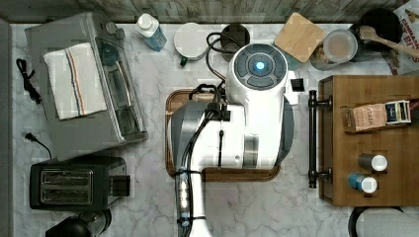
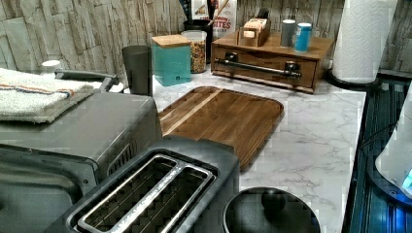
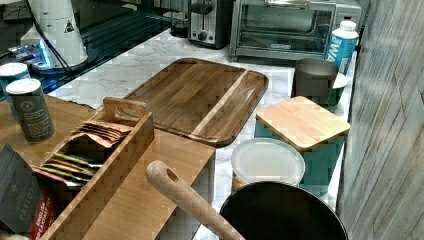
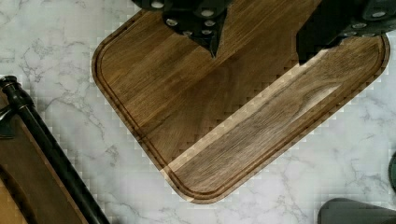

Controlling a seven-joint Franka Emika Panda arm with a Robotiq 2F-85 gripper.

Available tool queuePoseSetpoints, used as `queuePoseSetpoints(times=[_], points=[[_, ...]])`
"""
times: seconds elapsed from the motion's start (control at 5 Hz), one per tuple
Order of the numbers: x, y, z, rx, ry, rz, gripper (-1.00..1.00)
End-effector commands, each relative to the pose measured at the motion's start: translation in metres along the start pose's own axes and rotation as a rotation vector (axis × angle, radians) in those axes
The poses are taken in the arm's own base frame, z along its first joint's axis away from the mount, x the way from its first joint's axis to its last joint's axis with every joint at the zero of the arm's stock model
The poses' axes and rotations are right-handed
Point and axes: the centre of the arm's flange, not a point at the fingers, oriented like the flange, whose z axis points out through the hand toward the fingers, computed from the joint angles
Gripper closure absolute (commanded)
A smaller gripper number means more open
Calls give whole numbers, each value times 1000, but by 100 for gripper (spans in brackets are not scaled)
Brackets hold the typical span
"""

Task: Open the drawer.

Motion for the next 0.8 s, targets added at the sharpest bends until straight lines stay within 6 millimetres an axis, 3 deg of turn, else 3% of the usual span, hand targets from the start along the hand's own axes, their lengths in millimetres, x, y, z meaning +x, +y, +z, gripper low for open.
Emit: queuePoseSetpoints(times=[0.2, 0.4, 0.8], points=[[0, 0, 1, -2, -1, -1, -100], [-4, 17, 10, -11, -27, -182, -100], [19, 80, 19, -62, 1, -522, -100]])
